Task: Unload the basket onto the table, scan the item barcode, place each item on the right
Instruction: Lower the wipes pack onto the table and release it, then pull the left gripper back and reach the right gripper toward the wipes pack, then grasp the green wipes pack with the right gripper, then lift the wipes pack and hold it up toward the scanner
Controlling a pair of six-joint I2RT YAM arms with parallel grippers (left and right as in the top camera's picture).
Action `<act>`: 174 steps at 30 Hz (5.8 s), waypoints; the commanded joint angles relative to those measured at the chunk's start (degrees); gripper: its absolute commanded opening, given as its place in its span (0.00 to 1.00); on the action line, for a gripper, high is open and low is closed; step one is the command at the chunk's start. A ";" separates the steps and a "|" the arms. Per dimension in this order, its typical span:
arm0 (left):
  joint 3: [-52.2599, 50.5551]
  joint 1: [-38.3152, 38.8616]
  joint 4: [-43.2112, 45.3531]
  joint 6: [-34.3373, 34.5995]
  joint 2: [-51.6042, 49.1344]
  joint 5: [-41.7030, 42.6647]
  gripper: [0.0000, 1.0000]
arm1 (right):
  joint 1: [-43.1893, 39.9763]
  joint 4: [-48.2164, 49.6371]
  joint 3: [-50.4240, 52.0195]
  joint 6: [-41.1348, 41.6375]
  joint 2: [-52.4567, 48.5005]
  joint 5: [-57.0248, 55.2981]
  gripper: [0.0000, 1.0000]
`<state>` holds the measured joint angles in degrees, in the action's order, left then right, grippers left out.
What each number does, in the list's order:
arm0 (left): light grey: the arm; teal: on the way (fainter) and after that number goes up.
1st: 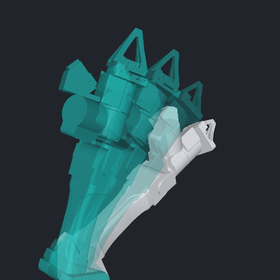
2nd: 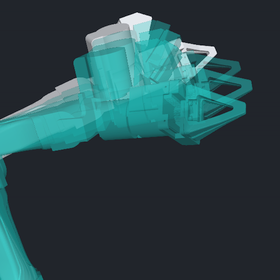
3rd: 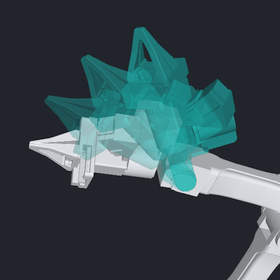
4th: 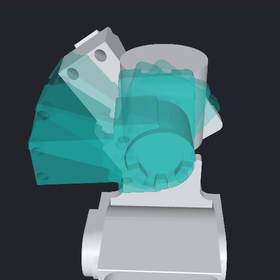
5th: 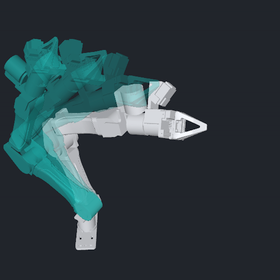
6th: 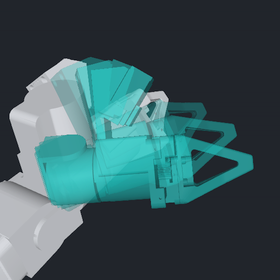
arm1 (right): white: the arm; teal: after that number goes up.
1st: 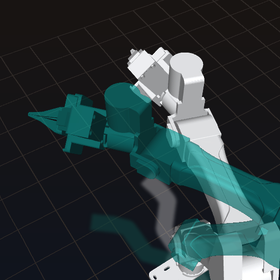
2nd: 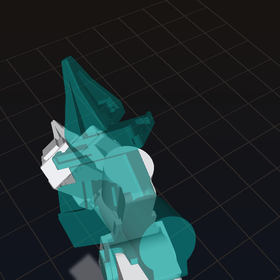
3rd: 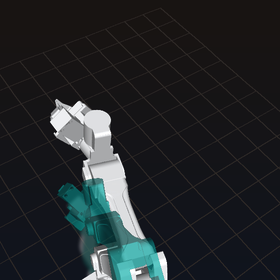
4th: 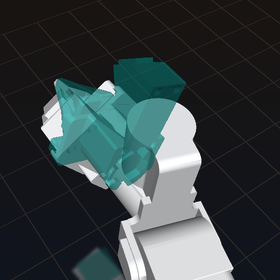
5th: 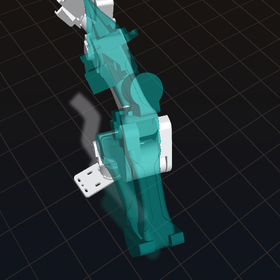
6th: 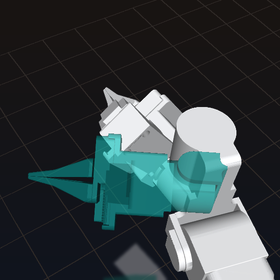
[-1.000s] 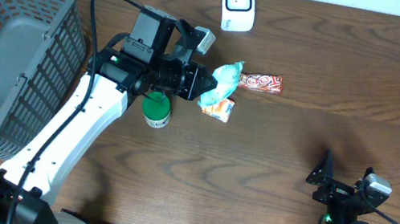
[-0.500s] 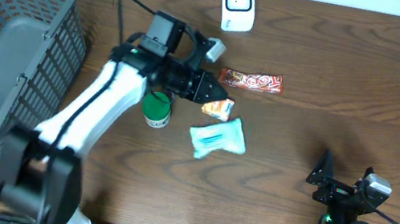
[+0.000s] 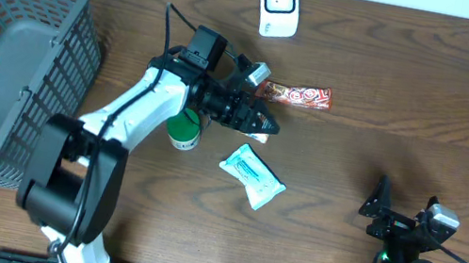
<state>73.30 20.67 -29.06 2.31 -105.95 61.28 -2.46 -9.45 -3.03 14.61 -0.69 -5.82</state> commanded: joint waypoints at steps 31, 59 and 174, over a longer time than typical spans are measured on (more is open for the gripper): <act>-13.51 6.34 2.19 15.21 53.75 -65.00 0.98 | -0.46 4.15 0.24 0.52 0.26 -1.36 0.99; -13.51 5.97 -6.05 13.84 58.27 -69.53 0.98 | 0.94 0.44 -25.38 0.52 -24.30 19.91 0.99; -13.44 -1.36 -21.49 15.98 64.48 -78.49 0.98 | 4.20 -58.25 -67.98 -15.50 -97.39 91.03 0.01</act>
<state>58.98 19.59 -50.46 18.04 -41.52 -16.64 2.24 -68.20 -71.48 -2.15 -95.70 74.59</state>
